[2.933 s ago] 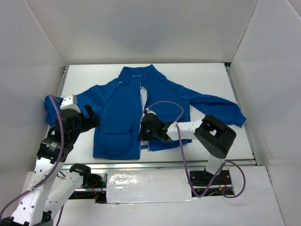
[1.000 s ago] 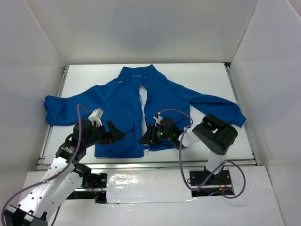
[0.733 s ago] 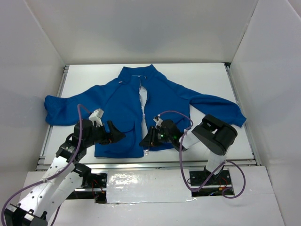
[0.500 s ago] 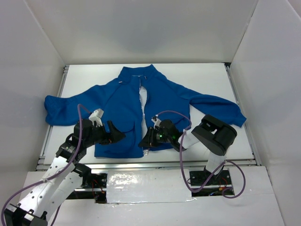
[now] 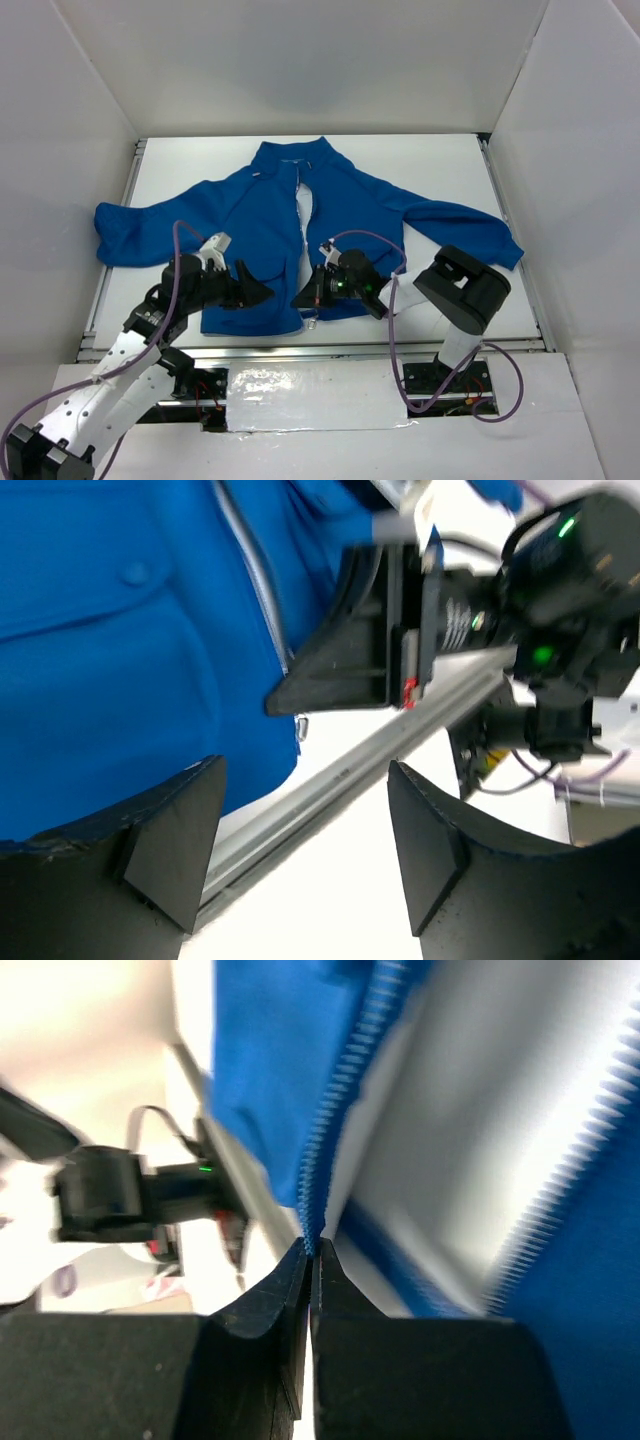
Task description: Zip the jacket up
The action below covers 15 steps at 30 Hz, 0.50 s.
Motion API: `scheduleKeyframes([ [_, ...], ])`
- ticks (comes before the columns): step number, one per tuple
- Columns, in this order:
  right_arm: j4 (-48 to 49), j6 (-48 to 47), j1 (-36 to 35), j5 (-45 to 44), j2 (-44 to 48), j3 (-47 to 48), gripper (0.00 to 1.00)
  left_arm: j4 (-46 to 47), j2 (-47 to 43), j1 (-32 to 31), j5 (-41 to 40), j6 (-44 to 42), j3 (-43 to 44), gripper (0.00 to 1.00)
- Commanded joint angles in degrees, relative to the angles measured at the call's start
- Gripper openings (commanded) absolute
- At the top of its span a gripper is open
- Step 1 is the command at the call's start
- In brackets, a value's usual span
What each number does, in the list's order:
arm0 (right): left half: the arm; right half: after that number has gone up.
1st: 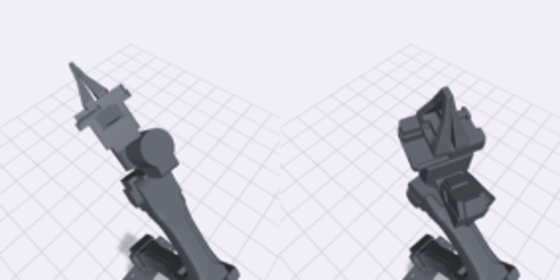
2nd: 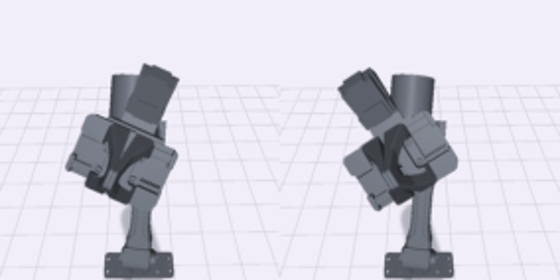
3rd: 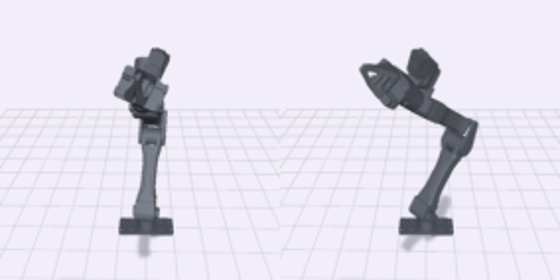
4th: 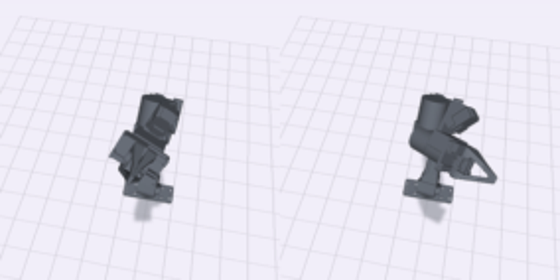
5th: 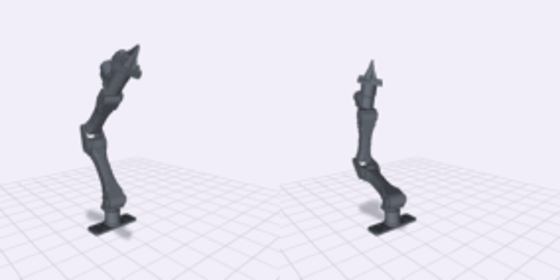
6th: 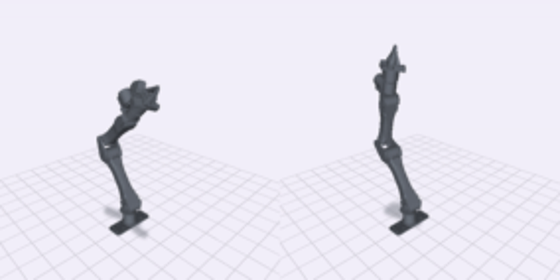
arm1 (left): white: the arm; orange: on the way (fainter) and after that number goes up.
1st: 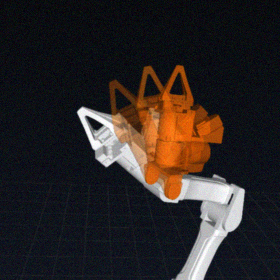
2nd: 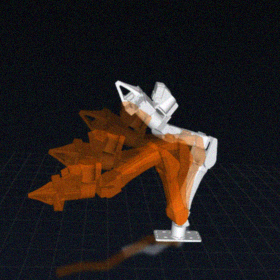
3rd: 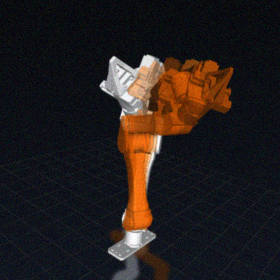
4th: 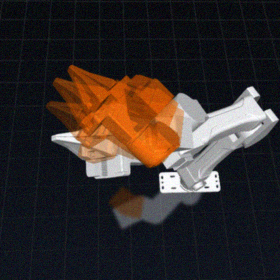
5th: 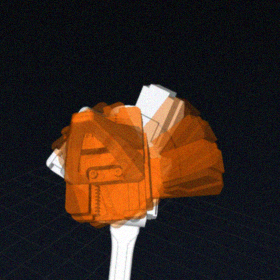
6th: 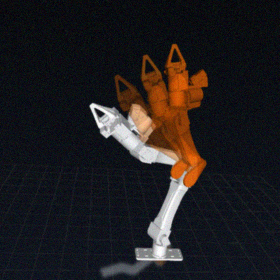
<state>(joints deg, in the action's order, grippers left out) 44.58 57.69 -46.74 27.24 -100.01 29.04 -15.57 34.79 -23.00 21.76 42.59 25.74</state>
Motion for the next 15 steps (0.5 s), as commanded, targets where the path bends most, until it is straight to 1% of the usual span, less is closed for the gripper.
scheduleKeyframes([
  [1, 4.6, 2.4, -0.5, 2.2, 4.6, 3.0, 0.00, 6.2, 1.0, -3.2, 2.2, 2.8, -2.1, 0.77],
  [6, 8.2, 5.7, -0.5, 3.2, 6.8, 3.7, 0.00, 8.2, 1.3, -5.6, -0.1, 3.8, -3.1, 0.75],
  [9, 10.3, 7.3, -0.6, 4.3, 7.0, 3.5, 0.00, 8.7, 1.5, -6.0, -0.5, 3.8, -3.4, 0.72],
  [12, 12.8, 9.0, -0.6, 4.9, 6.8, 2.9, 0.00, 9.7, 2.3, -6.2, -0.2, 4.2, -4.3, 0.66],
  [15, 13.3, 9.6, -0.5, 4.5, 7.1, 2.5, 0.00, 10.5, 3.4, -6.6, -0.3, 4.3, -4.8, 0.66],
])
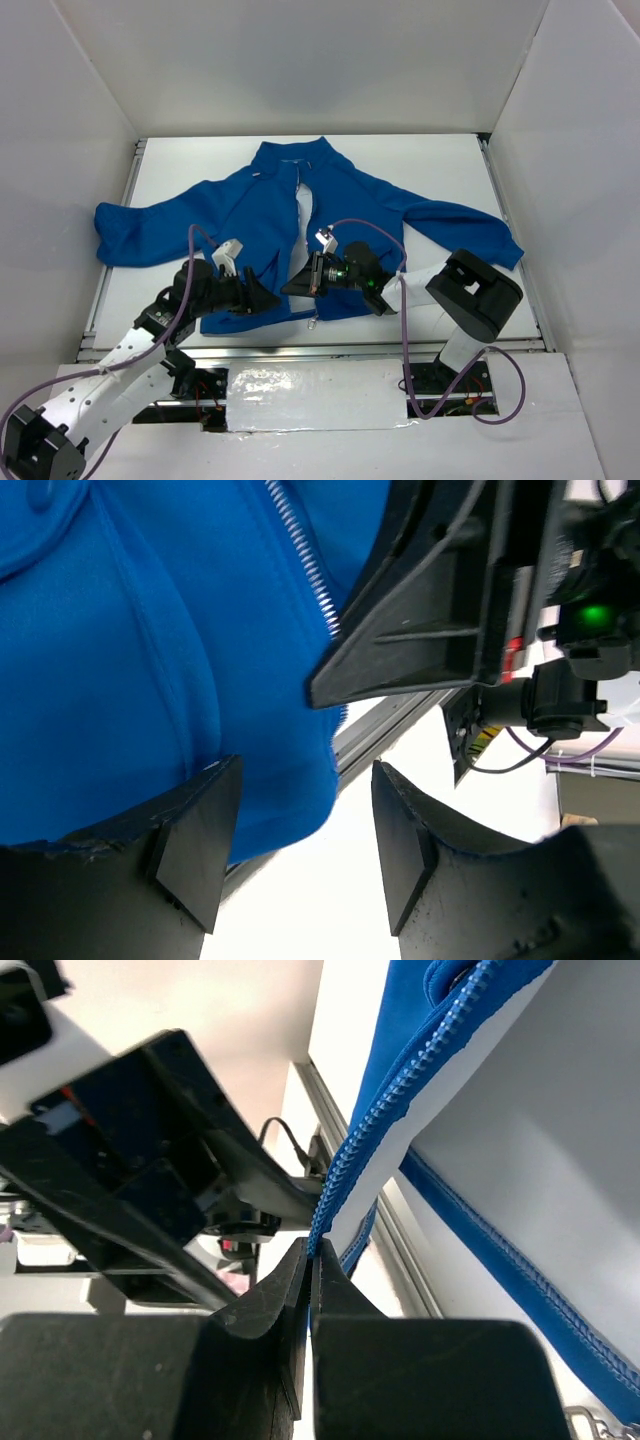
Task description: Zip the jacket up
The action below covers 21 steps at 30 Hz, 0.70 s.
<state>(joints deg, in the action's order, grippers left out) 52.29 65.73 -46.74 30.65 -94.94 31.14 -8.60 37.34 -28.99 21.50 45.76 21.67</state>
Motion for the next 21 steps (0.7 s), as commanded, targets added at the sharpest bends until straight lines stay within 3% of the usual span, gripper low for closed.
scheduleKeyframes([
  [1, 5.5, 1.6, -0.6, 0.9, 2.0, 0.5, 0.00, 3.7, 1.0, -0.9, -0.1, 1.3, -1.0, 0.66],
  [8, 3.8, 1.4, -1.0, -0.2, 2.8, 1.2, 0.00, 4.9, 3.1, -2.8, -1.7, 2.1, -1.6, 0.71],
  [15, 4.4, 1.8, -1.9, -0.9, 2.2, 1.3, 0.00, 7.5, 4.3, -3.5, -1.8, 2.8, -2.2, 0.69],
  [21, 4.4, 1.9, -2.0, -1.8, 2.2, 1.4, 0.00, 8.2, 5.8, -3.8, -1.5, 2.8, -2.9, 0.57],
])
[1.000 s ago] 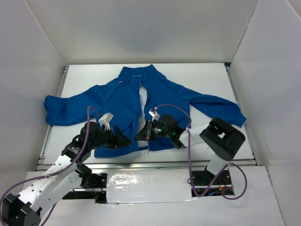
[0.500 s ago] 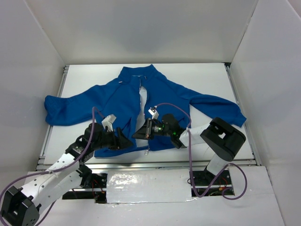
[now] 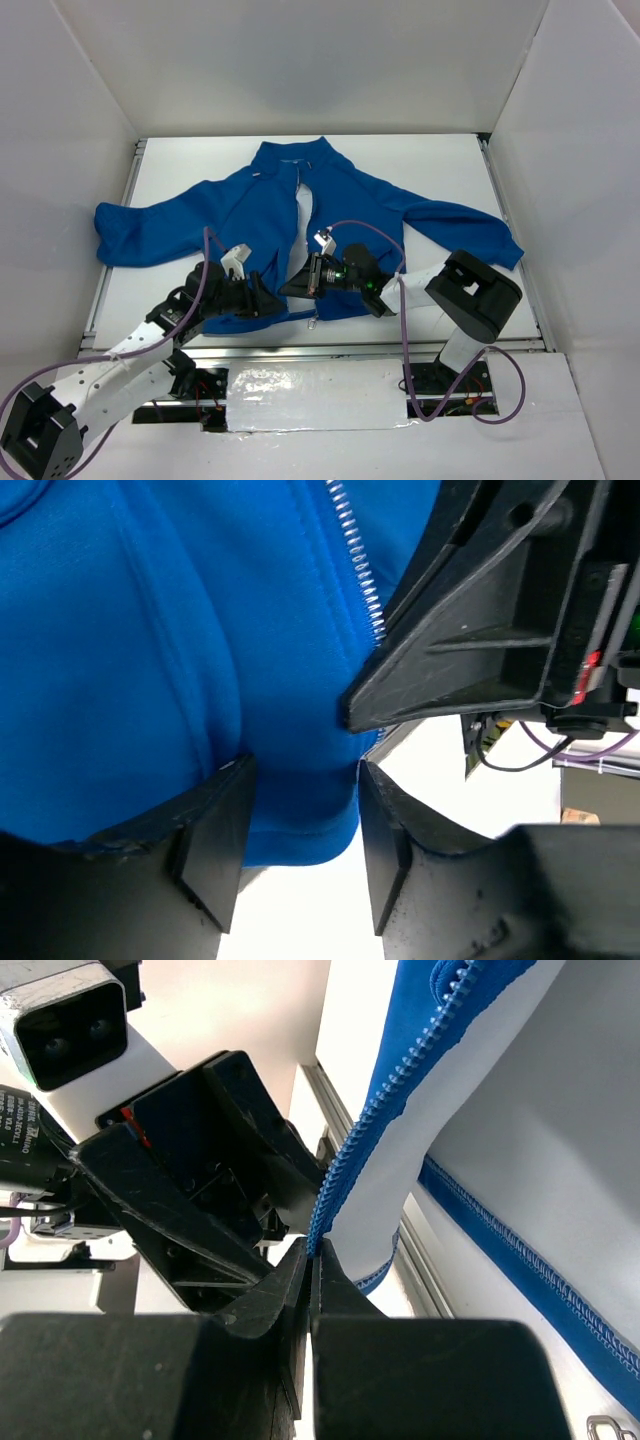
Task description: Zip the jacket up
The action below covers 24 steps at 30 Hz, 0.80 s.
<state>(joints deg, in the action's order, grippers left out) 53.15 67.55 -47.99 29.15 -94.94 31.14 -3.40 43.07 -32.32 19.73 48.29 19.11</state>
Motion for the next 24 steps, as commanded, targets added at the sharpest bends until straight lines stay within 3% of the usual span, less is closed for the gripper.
scheduleKeyframes([
  [1, 3.0, 0.0, -0.8, -0.3, 2.3, 1.4, 0.00, 3.0, -0.1, -0.6, 0.2, 0.1, -0.3, 0.56],
  [7, 0.1, -1.2, -0.8, -1.5, 2.5, 2.3, 0.00, 2.4, -1.3, -0.6, -0.2, 0.0, -0.1, 0.51],
  [11, -0.1, -1.2, -0.8, -1.6, 2.2, 2.7, 0.00, 2.8, -1.1, -0.6, 0.4, -0.2, -0.3, 0.32],
  [14, -1.0, -1.5, -0.8, -1.7, 2.3, 3.1, 0.00, 4.0, -0.4, -0.6, 1.4, -0.2, -0.7, 0.07],
  [19, -1.8, -2.0, -0.6, -1.5, 2.6, 3.4, 0.06, 5.5, 0.3, -0.6, 2.3, -0.2, -0.7, 0.00],
  [20, -1.7, -2.2, -0.5, -1.3, 2.6, 3.5, 0.09, 6.2, 0.4, -0.6, 2.7, -0.1, -0.9, 0.00],
  [21, -1.6, -2.2, -0.5, -0.8, 2.3, 3.5, 0.26, 6.4, 0.4, -0.6, 2.7, 0.0, -0.9, 0.00],
  [23, -1.1, -2.6, 0.3, 0.2, 2.2, 3.3, 0.52, 6.2, 0.2, -0.6, 2.2, 0.1, -0.8, 0.00],
  [24, -0.6, -2.7, 0.6, 0.6, 2.6, 2.4, 0.56, 5.8, 0.1, -0.6, 1.5, 0.1, -0.7, 0.00],
])
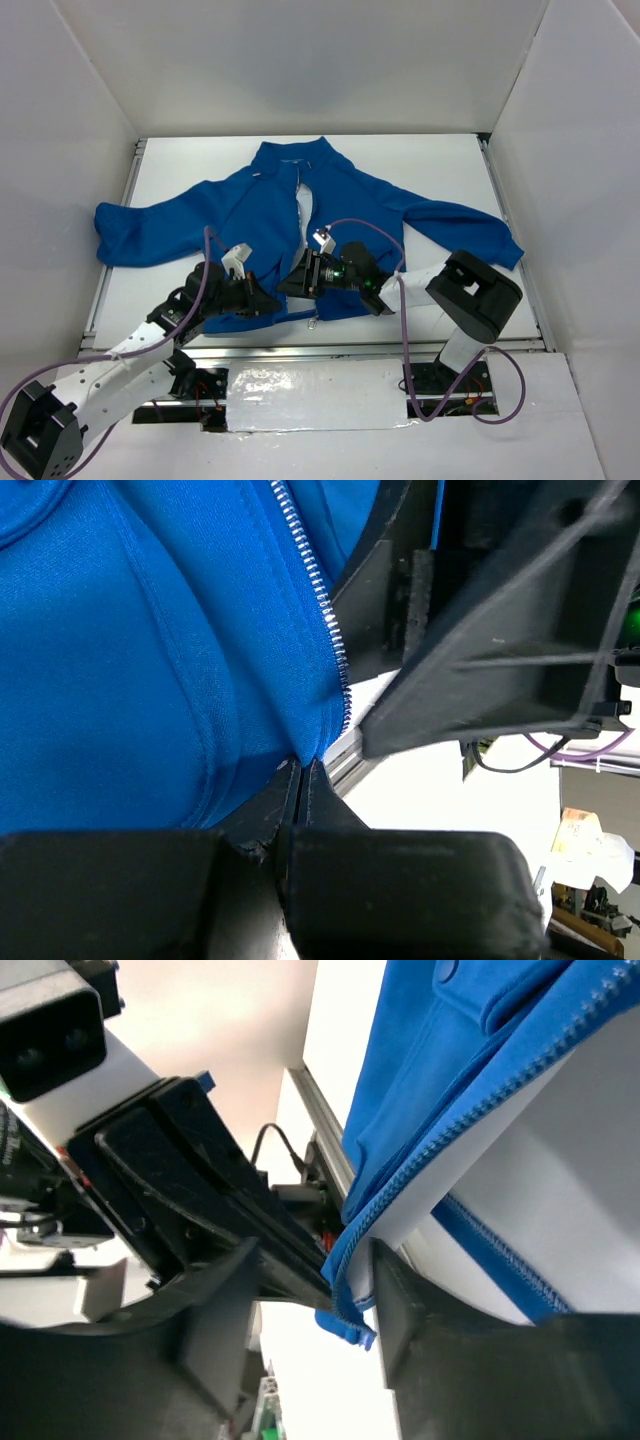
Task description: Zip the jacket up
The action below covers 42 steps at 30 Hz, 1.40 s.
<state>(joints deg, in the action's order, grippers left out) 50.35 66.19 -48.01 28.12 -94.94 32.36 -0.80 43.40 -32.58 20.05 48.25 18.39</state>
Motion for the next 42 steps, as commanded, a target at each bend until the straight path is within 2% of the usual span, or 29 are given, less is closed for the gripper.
scheduleKeyframes([
  [1, 2.3, -1.9, 1.3, 1.8, 3.0, 0.5, 0.60, 2.6, -0.8, -0.4, 0.6, 0.3, 0.4, 0.00],
  [2, 2.2, -2.6, 1.9, 1.9, 3.5, -0.1, 0.63, 1.1, -1.0, -0.4, -1.1, 0.3, 0.8, 0.00],
  [5, -2.8, -7.3, 4.0, 0.3, 7.6, -3.3, 0.64, -5.3, -2.4, -0.4, -7.0, 0.6, 2.7, 0.00],
  [7, -14.5, -13.6, 3.6, -4.8, 12.4, -2.9, 0.63, -8.7, -3.7, -0.4, -10.7, 1.1, 4.5, 0.00],
  [8, -24.8, -15.6, 3.2, -7.4, 13.9, -1.4, 0.62, -11.9, -4.0, -0.4, -14.0, 1.1, 5.2, 0.00],
  [11, -40.4, -19.3, 1.1, -19.2, 18.7, 0.3, 0.60, -15.8, -5.2, -0.3, -17.8, 1.0, 8.1, 0.00],
  [13, -47.2, -20.1, -0.2, -26.1, 20.3, 1.4, 0.59, -18.5, -6.1, -0.3, -19.8, 0.3, 10.8, 0.00],
  [14, -53.6, -20.5, -1.1, -28.1, 20.5, 3.0, 0.59, -19.4, -6.3, -0.4, -19.8, -0.2, 11.8, 0.00],
  [19, -71.5, -20.8, -8.7, -42.2, 15.7, 10.7, 0.55, -24.9, -5.8, -0.3, -24.1, -3.9, 18.4, 0.00],
  [25, -77.0, -19.5, -12.9, -48.1, 10.2, 15.8, 0.55, -27.1, -3.3, -0.3, -22.6, -7.7, 21.5, 0.00],
  [32, -79.6, -20.8, -13.8, -48.5, 4.8, 19.8, 0.54, -25.9, -4.2, -0.3, -21.0, -7.9, 19.8, 0.00],
  [42, -77.3, -20.9, -14.9, -45.7, 4.2, 19.6, 0.53, -25.0, -4.1, -0.3, -20.6, -8.2, 19.1, 0.00],
])
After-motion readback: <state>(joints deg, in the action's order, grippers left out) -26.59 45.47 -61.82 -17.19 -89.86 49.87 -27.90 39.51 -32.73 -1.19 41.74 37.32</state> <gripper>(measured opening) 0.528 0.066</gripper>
